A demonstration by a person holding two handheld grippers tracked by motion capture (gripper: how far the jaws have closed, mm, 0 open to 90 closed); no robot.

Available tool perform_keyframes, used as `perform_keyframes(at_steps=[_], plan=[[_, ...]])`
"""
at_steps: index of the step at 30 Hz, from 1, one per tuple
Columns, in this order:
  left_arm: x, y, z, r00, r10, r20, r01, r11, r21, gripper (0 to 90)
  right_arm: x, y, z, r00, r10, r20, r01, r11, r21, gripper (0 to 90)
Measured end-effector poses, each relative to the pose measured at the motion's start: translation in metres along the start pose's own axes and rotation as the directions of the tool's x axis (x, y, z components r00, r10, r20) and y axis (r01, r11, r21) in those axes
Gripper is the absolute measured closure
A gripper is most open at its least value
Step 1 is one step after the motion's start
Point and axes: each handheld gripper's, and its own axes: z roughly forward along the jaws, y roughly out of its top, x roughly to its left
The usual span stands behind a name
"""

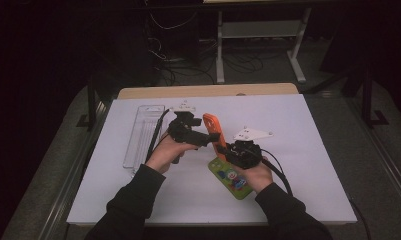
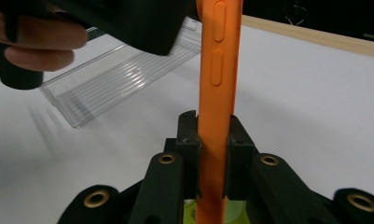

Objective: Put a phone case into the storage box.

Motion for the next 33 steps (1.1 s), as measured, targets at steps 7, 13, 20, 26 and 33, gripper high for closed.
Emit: perform_keyframes(at_steps=[7, 13, 20, 26, 33], plan=[[0.0005, -0.0009, 0.0031, 1.0, 0.01, 0.002, -0.01, 0.9998, -0.018, 0.0, 0.0058, -0.0001, 0.0017, 0.9996, -0.019, -0.018, 0.019, 1.0, -0.006, 78.1], [0.0, -0.0029, 0.0026, 0.9998, 0.02, -0.01, -0.02, 0.9992, -0.035, 0.0, 0.0068, -0.0005, 0.0034, 0.9995, -0.025, -0.021, 0.025, 1.0, 0.0, 78.1], [0.0036, -0.0034, -0.0013, 0.9998, 0.021, -0.002, -0.021, 0.9977, -0.065, 8.7, 0.0077, -0.0007, 0.0039, 0.9992, -0.03, -0.025, 0.03, 1.0, -0.003, 78.2], [0.0017, -0.0036, -0.0019, 0.9998, 0.022, 0.002, -0.022, 0.9957, -0.091, 12.7, 0.0087, -0.0012, 0.0043, 0.999, -0.039, -0.022, 0.039, 0.999, 0.005, 78.2], [0.0024, -0.0042, -0.0013, 0.9999, 0.009, 0.011, -0.008, 0.997, -0.077, 15.4, 0.0092, -0.0026, 0.0063, 0.9983, -0.056, -0.017, 0.057, 0.998, 0.022, 78.0]])
